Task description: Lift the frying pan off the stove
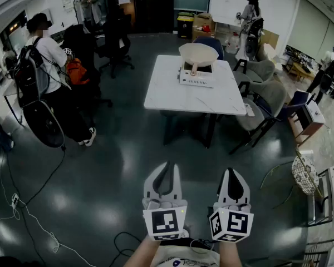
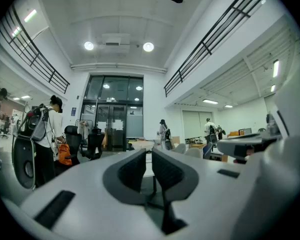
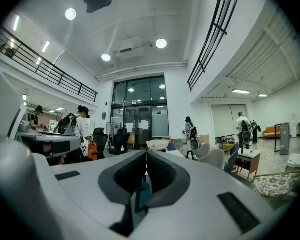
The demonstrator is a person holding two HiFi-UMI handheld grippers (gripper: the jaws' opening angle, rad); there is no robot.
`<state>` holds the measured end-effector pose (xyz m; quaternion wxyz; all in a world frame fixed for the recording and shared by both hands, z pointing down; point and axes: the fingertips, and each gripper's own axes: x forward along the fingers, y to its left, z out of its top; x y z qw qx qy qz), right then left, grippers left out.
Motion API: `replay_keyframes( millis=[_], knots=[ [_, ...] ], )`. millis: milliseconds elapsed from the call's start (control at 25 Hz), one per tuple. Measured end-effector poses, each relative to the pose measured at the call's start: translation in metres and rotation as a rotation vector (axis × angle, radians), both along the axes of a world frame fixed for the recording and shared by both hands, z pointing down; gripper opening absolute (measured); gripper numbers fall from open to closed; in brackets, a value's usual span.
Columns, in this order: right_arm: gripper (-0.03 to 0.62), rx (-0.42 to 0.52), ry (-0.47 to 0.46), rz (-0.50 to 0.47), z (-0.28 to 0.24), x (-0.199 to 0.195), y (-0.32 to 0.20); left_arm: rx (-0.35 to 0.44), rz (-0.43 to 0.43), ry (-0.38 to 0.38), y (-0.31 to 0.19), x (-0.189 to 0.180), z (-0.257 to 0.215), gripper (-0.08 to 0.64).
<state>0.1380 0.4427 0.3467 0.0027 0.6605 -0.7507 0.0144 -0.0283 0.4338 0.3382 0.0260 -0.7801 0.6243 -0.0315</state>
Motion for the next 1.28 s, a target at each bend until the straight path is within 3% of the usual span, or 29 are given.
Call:
replay_keyframes(
  millis=[560,1280],
  knots=[
    [0.017,-0.015,-0.001,-0.006,0.006,-0.001,-0.011,-0.017,0.005,0.005,-0.013,-0.001,0.009,0.046],
    [0.017,-0.055,-0.038,0.012,0.019,-0.038,-0.044,-0.042,0.014,-0.016,-0.049,-0.045,0.018,0.046]
  ],
)
